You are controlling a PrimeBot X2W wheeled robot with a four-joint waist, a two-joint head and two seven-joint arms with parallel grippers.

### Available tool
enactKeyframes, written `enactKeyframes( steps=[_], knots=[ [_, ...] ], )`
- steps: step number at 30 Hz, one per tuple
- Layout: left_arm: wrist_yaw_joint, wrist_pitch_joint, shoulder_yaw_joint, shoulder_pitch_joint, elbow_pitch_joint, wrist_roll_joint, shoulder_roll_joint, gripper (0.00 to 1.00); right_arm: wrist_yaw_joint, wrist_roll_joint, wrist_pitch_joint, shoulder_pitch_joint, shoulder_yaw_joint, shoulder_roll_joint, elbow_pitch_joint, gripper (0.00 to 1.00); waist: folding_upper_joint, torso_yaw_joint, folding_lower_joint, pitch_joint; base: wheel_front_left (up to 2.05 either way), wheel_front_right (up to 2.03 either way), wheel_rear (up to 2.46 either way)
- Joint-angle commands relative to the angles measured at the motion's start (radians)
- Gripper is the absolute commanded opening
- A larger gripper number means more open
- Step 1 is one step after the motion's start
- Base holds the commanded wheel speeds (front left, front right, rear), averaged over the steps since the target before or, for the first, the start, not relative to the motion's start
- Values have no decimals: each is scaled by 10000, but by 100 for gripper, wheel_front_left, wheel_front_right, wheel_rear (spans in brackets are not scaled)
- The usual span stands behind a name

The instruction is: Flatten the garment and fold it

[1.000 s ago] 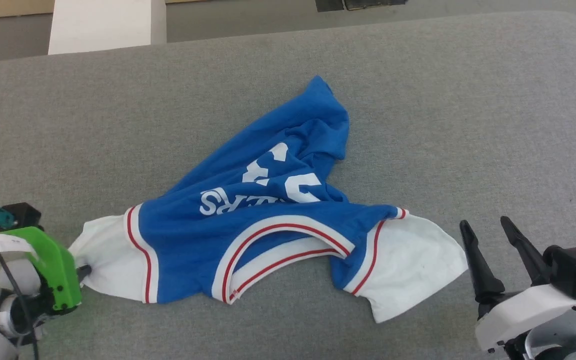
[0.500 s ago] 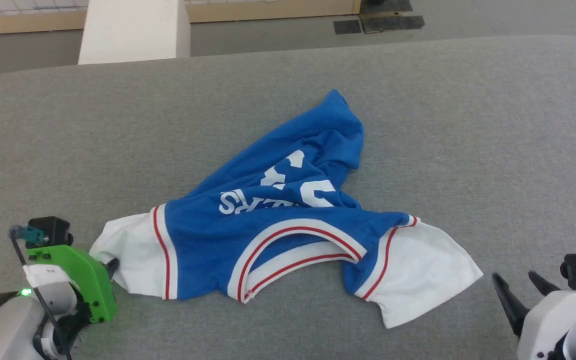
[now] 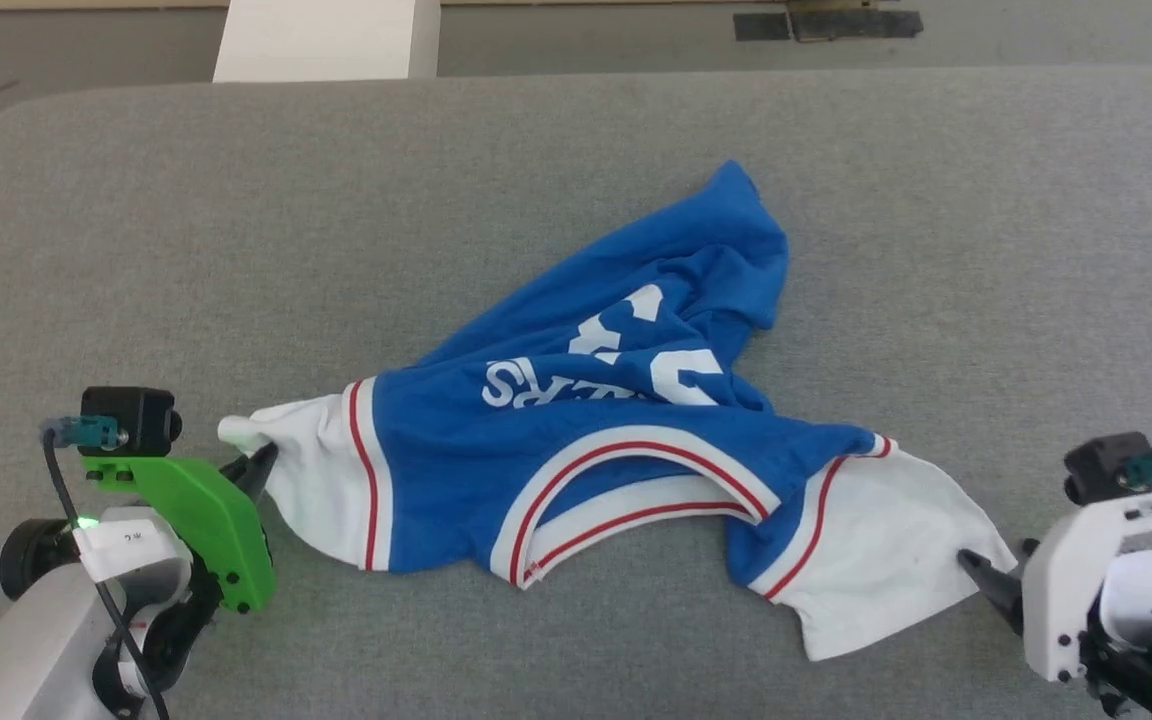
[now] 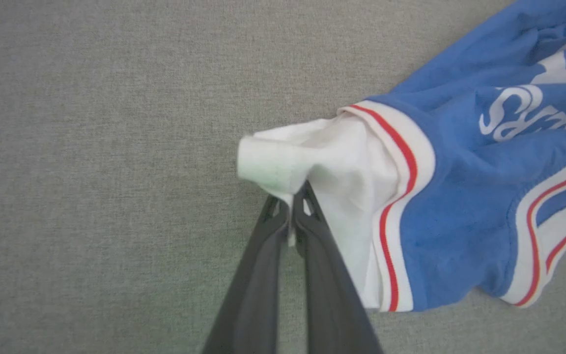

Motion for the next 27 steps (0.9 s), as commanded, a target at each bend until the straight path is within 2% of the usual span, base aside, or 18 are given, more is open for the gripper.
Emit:
enactKeyframes(
  steps=[1, 6, 7, 8, 9, 18, 23, 27],
  knots=[
    [70, -2, 25, 70, -93, 80, 92, 0, -11, 132, 45, -328, 221, -67, 294, 100, 120, 111, 0, 171, 0, 0, 0],
    [150, -3, -14, 147, -246, 72, 53, 0, -11, 634, 415, -831, 1254, -188, 1567, 100, 120, 206, 0, 303, 0, 0, 0],
    [149, -4, -30, 155, -246, 70, 38, 0, -11, 772, 507, -871, 1467, -200, 1774, 76, 120, 224, 0, 302, 0, 0, 0],
    [152, -6, -39, 168, -242, 60, 23, 0, -11, 861, 546, -897, 1631, -218, 1904, 22, 120, 233, 0, 292, 0, 0, 0],
    [147, -17, -44, 198, -220, 39, 9, 0, -11, 1009, 597, -913, 1802, -199, 2040, 0, 120, 233, 0, 252, 0, 0, 0],
    [227, -292, 103, 418, -161, 43, 169, 0, -11, 1437, -103, -1391, 2219, -568, 2023, 0, 120, 106, 0, -234, 0, 0, 0],
    [503, -563, 348, 234, -349, 375, 509, 0, -11, 1051, -957, -1782, 1697, -985, 1429, 0, 120, 11, 0, -729, 0, 0, 0],
    [627, -467, 477, -135, -554, 605, 838, 0, -11, 685, -1199, -1991, 1167, -1156, 1101, 0, 120, -52, 0, -1197, 0, 0, 0]
  ],
)
